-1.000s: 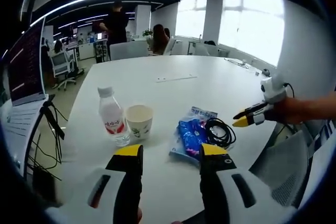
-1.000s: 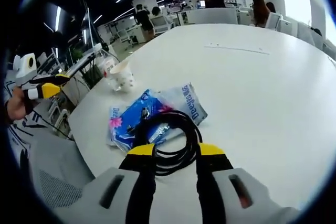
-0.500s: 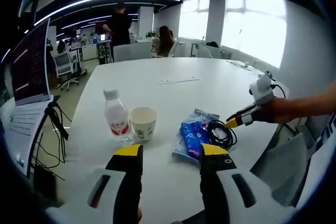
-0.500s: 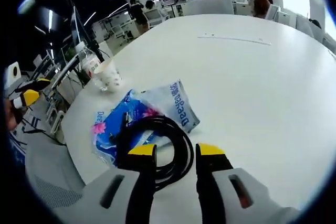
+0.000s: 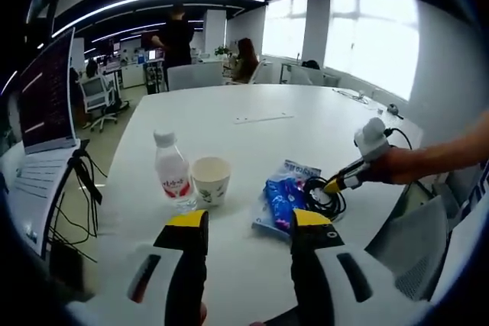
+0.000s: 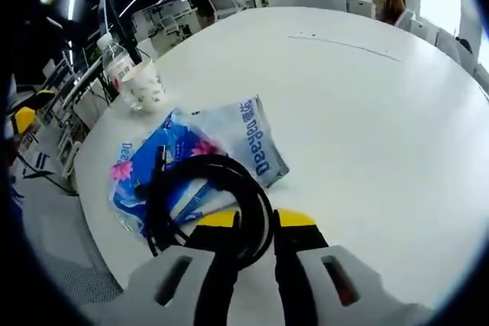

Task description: Arrange the tabletop items into an orderly group along one side of the table until the central work area is clear of visible clutter.

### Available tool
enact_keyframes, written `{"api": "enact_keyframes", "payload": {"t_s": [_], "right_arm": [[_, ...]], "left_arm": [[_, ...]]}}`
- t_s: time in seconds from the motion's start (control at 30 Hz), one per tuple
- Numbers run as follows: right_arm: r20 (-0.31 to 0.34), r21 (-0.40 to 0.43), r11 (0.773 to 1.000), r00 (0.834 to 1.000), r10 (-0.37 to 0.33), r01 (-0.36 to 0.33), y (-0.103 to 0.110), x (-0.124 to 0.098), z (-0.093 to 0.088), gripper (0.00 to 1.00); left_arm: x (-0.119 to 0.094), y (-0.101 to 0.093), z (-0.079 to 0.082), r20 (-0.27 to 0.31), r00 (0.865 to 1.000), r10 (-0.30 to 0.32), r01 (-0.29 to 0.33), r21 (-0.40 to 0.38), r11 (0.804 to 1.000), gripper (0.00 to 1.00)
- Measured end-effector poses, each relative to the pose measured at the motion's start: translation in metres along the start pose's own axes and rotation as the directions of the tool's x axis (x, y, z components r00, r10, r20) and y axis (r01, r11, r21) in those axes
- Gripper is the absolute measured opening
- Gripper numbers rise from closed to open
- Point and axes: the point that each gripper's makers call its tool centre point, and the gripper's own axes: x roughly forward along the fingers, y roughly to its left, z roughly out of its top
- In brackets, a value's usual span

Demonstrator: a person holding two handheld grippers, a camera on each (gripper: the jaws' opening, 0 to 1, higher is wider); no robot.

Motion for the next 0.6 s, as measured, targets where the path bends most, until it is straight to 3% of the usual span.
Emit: {"api": "enact_keyframes", "payload": {"t_s": [0.6], "right_arm": [[0.098, -0.043, 0.999, 0.995, 0.005, -0.001, 0.01, -0.024, 0.007, 0.06]], "left_arm": [[0.001, -0.008, 0.001, 0.007, 1.0, -0.01, 0.01, -0.002, 1.0, 0.42]]}}
